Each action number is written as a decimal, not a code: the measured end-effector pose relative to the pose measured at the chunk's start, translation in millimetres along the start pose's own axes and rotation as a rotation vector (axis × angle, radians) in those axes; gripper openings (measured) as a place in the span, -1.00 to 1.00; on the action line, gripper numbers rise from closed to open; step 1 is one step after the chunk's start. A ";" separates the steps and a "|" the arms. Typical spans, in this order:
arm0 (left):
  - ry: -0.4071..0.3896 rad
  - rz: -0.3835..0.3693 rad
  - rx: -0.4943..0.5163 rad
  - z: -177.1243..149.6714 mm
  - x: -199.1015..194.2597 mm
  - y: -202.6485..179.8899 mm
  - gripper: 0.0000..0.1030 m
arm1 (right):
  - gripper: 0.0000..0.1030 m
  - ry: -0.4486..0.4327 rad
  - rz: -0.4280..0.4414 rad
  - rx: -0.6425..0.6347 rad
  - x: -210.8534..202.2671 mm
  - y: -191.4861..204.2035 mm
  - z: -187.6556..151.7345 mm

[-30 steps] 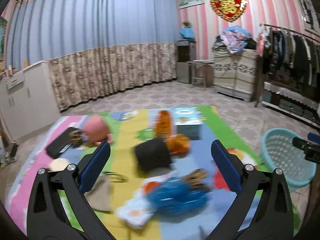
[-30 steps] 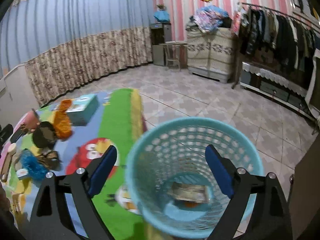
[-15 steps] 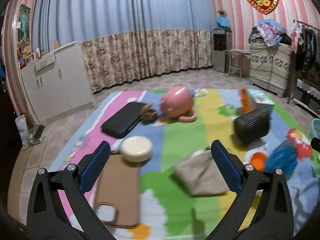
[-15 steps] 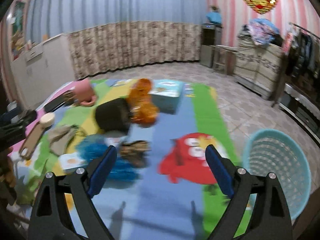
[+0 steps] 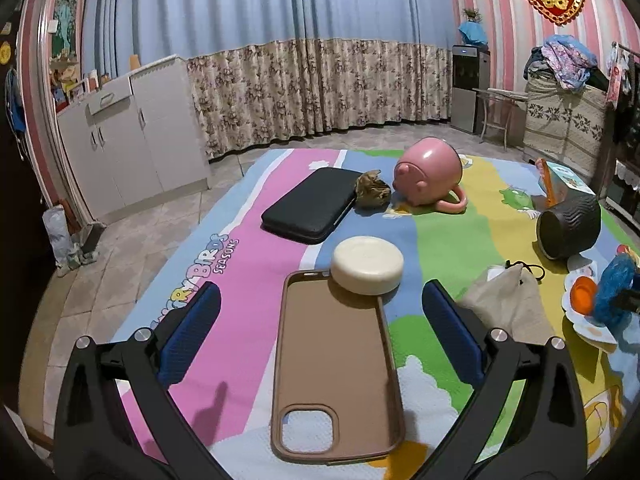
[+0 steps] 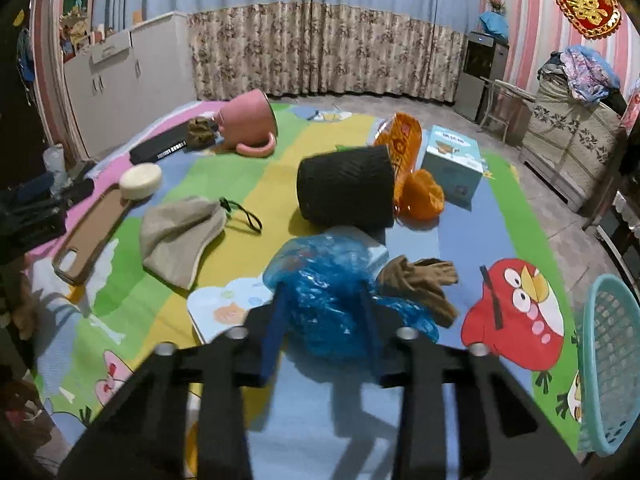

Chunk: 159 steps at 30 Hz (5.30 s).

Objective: Collect trash
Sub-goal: 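Grasp the white soap bar with the left tool while the right tool grasps the blue bag, then carry the soap and blue bag over the basket and release both, then move both tools back over the mat toward the cloth bag and glove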

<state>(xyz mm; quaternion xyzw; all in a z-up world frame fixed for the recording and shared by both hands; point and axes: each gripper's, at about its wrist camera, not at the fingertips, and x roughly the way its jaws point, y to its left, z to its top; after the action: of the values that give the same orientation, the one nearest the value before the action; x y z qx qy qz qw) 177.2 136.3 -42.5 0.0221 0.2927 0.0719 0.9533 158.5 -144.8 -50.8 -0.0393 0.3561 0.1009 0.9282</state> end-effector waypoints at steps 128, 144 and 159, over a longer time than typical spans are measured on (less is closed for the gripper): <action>-0.011 -0.495 0.219 7.2 -80.5 -446.2 0.77 | 0.67 -0.101 -0.501 0.536 -90.0 -326.8 -94.9; -0.039 -0.423 0.153 27.9 -81.7 -363.8 0.88 | 0.80 -0.142 -0.497 0.451 -91.3 -286.5 -70.3; 0.032 -0.257 0.060 18.9 -36.4 -211.9 0.89 | 0.90 -0.158 -0.280 0.392 -65.3 -216.8 -40.4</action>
<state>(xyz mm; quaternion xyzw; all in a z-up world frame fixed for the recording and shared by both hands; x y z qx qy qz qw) 184.2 -78.7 -24.5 0.0119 0.3104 -0.0592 0.9487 131.4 -372.8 -36.8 0.1004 0.2863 -0.0968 0.9479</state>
